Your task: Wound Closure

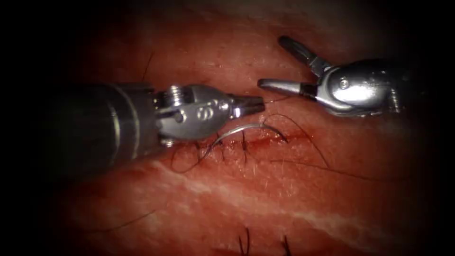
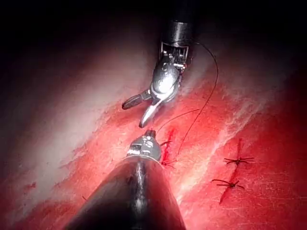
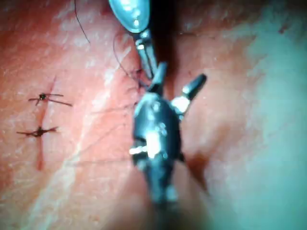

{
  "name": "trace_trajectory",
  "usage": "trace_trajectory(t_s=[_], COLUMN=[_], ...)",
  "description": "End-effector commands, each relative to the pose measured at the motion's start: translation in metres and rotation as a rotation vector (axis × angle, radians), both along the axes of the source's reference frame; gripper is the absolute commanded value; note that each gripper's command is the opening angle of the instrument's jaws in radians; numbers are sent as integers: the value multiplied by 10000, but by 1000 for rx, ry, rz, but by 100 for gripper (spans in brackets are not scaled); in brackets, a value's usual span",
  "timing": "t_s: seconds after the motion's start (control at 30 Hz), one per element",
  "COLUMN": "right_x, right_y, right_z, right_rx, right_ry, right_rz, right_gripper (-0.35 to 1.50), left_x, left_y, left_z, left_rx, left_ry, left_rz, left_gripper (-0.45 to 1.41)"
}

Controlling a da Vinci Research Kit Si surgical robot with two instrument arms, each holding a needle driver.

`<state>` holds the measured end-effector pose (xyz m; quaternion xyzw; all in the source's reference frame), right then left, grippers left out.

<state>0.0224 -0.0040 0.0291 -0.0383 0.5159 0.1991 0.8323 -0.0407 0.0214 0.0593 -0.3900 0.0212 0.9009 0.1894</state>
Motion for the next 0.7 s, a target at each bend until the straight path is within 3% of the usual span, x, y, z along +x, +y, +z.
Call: trace_trajectory(t_s=[0.03,0.13,0.23,0.43,0.7], right_x=[5,7,7,3,2], right_y=[-14,-29,-45,-58,-66], right_z=[5,10,13,2,-2], right_rx=[20,54,73,77,70], right_ry=[-26,-97,-77,-20,67], right_rz=[-25,-114,-191,-240,-291], right_gripper=[83,83,79,78,69], left_x=[-7,-6,4,16,-17], left_y=[-4,0,13,41,64], left_z=[0,-39,-54,-40,-1], left_rx=[-2,-12,-60,-83,-86], left_ry=[-6,-25,-24,19,15], left_rz=[12,49,58,55,70], left_gripper=[-45,-45,-45,-45,-45])
